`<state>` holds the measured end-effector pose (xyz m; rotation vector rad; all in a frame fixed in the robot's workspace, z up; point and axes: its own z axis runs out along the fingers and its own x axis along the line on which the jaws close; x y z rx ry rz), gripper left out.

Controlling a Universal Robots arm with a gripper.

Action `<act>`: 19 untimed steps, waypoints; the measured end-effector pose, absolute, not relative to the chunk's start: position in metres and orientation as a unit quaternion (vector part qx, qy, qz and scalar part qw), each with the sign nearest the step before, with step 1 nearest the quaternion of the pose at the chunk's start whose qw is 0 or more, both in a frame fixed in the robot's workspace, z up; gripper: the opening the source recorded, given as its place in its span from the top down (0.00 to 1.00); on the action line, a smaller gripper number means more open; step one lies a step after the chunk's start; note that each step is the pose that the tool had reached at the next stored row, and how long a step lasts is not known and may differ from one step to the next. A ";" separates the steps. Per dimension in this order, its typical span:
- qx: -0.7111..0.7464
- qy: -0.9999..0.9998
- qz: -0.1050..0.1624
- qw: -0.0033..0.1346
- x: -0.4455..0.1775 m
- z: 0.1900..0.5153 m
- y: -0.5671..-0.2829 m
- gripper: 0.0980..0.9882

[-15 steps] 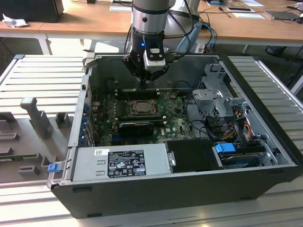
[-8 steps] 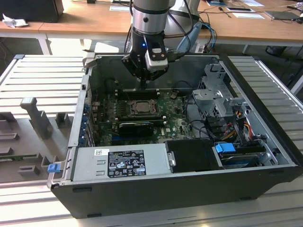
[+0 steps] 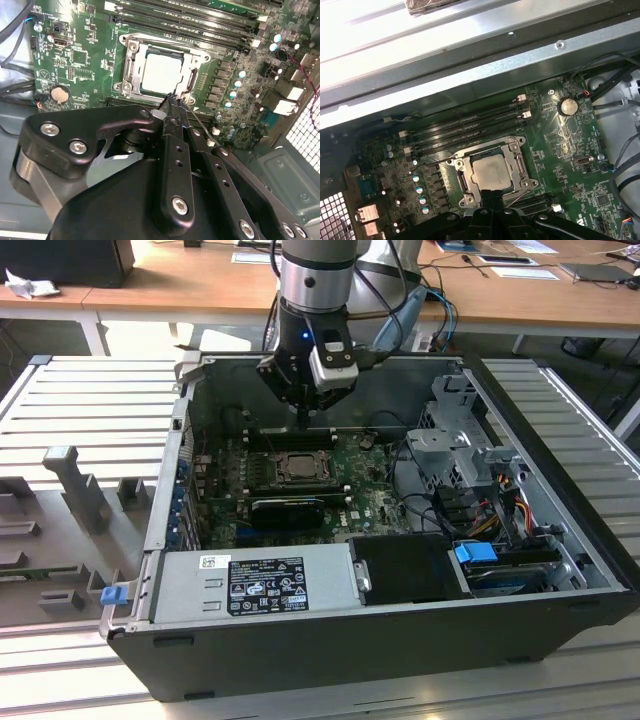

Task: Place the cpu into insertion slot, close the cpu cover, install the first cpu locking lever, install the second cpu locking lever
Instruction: 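Install the first cpu locking lever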

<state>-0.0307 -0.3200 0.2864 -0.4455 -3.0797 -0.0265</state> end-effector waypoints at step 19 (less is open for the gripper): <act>-0.071 -0.997 -0.014 0.006 -0.046 0.285 -0.320 0.99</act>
